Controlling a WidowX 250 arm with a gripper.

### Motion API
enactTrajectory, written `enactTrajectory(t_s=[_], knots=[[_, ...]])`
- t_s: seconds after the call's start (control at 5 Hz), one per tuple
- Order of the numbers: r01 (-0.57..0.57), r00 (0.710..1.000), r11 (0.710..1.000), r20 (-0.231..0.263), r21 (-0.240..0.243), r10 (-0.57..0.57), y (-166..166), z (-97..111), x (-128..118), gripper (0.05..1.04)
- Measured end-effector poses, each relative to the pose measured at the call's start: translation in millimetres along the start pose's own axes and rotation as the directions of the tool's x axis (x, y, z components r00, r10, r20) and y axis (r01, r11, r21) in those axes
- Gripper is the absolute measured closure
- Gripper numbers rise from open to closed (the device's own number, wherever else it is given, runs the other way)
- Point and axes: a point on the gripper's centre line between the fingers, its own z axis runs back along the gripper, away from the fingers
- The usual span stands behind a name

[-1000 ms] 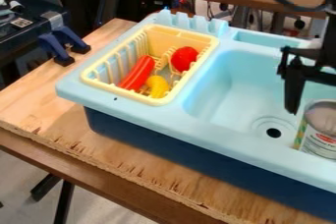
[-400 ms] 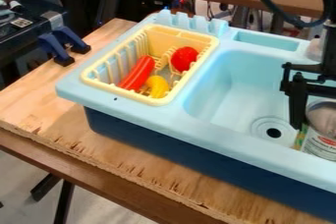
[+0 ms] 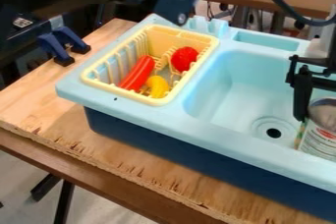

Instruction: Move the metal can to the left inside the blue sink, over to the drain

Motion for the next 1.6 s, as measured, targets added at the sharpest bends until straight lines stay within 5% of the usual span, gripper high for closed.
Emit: enactTrajectory(t_s=[0.4,1.0,1.6], knots=[[0.021,0.994,0.992,0.100,0.128,-0.034,19,5,9,0.084],[-0.016,0.989,0.993,0.149,0.118,-0.002,55,14,30,0.084],[-0.022,0.963,0.981,0.268,0.191,-0.030,71,24,45,0.084]])
